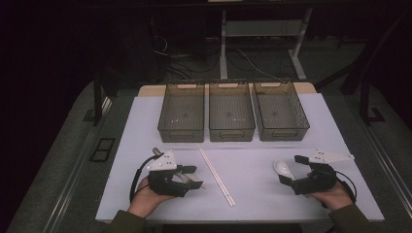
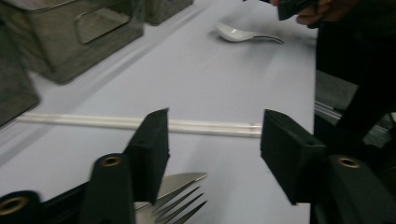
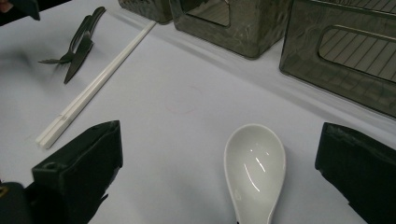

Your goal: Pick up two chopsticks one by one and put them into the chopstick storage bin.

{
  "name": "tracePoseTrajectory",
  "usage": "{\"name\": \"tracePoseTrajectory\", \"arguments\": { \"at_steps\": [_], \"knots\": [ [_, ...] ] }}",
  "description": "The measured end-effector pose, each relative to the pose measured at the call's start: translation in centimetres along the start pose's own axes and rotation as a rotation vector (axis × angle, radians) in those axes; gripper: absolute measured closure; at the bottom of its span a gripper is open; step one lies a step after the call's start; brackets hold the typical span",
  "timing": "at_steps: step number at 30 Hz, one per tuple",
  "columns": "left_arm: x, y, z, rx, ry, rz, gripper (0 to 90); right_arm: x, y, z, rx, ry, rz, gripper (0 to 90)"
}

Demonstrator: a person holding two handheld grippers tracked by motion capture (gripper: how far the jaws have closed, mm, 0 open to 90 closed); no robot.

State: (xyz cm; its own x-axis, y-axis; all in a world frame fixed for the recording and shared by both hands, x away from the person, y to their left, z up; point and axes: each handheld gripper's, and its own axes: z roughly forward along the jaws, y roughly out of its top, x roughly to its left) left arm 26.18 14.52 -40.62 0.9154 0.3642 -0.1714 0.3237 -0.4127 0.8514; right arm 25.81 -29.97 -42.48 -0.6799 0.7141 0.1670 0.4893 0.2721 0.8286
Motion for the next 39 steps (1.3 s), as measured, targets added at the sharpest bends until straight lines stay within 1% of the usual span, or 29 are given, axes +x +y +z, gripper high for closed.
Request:
{"name": "tracePoseTrajectory", "arguments": {
  "at_steps": [6, 9, 13, 14, 17, 23, 25, 26, 30, 31, 32, 33, 34, 36, 39],
  "knots": [
    [-0.8, 0.3, 1.4, 0.038, -0.054, 0.006, 64.0, 0.0, 0.0, 0.0, 0.005, 0.0, 0.006, 0.7],
    [-1.1, 0.4, 2.0, 0.061, -0.074, 0.019, 73.6, 0.0, 0.0, 0.0, 0.006, -0.001, 0.007, 0.7],
    [-1.5, 0.5, 2.8, 0.089, -0.109, 0.037, 81.8, 0.0, 0.0, 0.1, 0.007, -0.003, 0.003, 0.7],
    [-1.7, 0.5, 3.1, 0.093, -0.118, 0.034, 83.6, 0.0, 0.0, 0.1, 0.008, -0.003, 0.003, 0.7],
    [-2.2, 0.6, 3.9, 0.116, -0.139, 0.043, 85.6, 0.0, 0.0, 0.1, 0.009, -0.003, 0.004, 0.7],
    [-3.4, 0.7, 5.7, 0.161, -0.155, 0.079, 88.9, 0.0, 0.0, 0.1, 0.01, -0.003, 0.006, 0.7],
    [-3.7, 0.6, 6.3, 0.178, -0.149, 0.086, 88.9, 0.0, 0.0, 0.1, 0.01, -0.003, 0.006, 0.7],
    [-4.0, 0.5, 6.6, 0.182, -0.142, 0.079, 88.9, 0.0, 0.0, 0.1, 0.01, -0.003, 0.006, 0.7],
    [-4.6, 0.4, 7.8, 0.233, -0.108, 0.089, 89.0, 0.0, 0.0, 0.2, 0.012, -0.004, 0.007, 0.7],
    [-4.7, 0.4, 8.0, 0.237, -0.106, 0.088, 89.0, 0.0, 0.0, 0.2, 0.012, -0.005, 0.007, 0.7],
    [-4.7, 0.4, 8.2, 0.244, -0.105, 0.102, 89.0, 0.0, 0.0, 0.2, 0.012, -0.005, 0.009, 0.7],
    [-4.8, 0.3, 8.4, 0.253, -0.104, 0.107, 89.0, 0.0, 0.0, 0.1, 0.012, -0.005, 0.009, 0.7],
    [-5.0, 0.3, 8.6, 0.253, -0.102, 0.104, 89.0, 0.0, 0.0, 0.1, 0.012, -0.004, 0.009, 0.7],
    [-5.1, 0.2, 9.1, 0.27, -0.09, 0.113, 89.0, 0.0, 0.0, 0.2, 0.013, -0.004, 0.009, 0.7],
    [-5.3, 0.1, 9.8, 0.286, -0.093, 0.116, 89.0, 0.0, 0.0, 0.2, 0.012, -0.003, 0.008, 0.7]
  ]
}}
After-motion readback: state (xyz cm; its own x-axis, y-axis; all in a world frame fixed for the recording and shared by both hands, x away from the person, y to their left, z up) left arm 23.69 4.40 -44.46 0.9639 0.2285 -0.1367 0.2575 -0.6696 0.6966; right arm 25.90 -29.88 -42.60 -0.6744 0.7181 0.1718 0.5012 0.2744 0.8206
